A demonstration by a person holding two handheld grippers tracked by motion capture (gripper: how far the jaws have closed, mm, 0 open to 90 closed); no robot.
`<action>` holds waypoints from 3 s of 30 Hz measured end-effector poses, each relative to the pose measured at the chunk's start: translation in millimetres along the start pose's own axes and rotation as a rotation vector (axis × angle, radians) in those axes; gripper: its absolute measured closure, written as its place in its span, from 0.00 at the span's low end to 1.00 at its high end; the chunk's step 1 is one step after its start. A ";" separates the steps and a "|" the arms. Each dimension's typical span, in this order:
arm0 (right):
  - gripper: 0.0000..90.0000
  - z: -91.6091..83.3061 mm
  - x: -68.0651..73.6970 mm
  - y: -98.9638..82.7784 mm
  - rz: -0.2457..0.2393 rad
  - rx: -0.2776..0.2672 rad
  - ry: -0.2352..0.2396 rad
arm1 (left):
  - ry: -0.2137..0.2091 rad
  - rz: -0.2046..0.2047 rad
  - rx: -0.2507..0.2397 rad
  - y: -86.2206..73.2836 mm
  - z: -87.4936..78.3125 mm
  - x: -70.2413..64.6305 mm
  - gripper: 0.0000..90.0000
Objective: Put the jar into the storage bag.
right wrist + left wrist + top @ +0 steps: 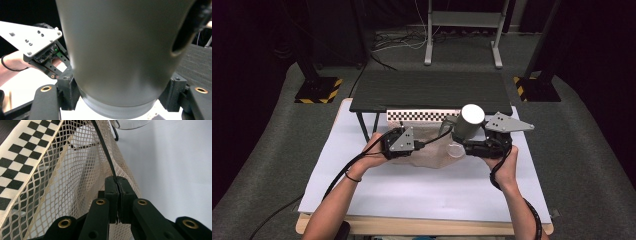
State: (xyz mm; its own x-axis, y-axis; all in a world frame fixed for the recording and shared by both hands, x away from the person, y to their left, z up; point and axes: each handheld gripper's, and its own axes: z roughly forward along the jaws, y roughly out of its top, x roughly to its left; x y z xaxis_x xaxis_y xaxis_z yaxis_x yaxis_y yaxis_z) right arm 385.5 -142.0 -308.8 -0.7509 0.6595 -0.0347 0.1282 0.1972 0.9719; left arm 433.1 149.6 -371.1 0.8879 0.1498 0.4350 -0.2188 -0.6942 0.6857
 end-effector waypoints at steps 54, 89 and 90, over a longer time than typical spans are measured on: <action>0.34 61.4 2.6 43.6 -0.016 -0.034 0.033 | -0.008 0.013 -0.008 2.5 -1.0 -0.9 0.97; 0.34 98.0 8.3 16.8 -0.037 0.083 0.027 | -0.015 0.018 -0.014 3.6 -2.5 -1.8 0.97; 0.34 99.3 7.8 14.4 -0.036 0.090 0.026 | -0.015 0.017 -0.014 3.6 -2.5 -1.9 0.97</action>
State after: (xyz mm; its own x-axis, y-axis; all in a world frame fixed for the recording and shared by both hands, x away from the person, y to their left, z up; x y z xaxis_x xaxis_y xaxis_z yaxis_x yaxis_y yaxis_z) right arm 445.8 -62.0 -318.2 -0.7727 0.6317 -0.0618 0.1576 0.2852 0.9454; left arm 429.6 148.6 -367.9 0.8899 0.1273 0.4381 -0.2396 -0.6866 0.6864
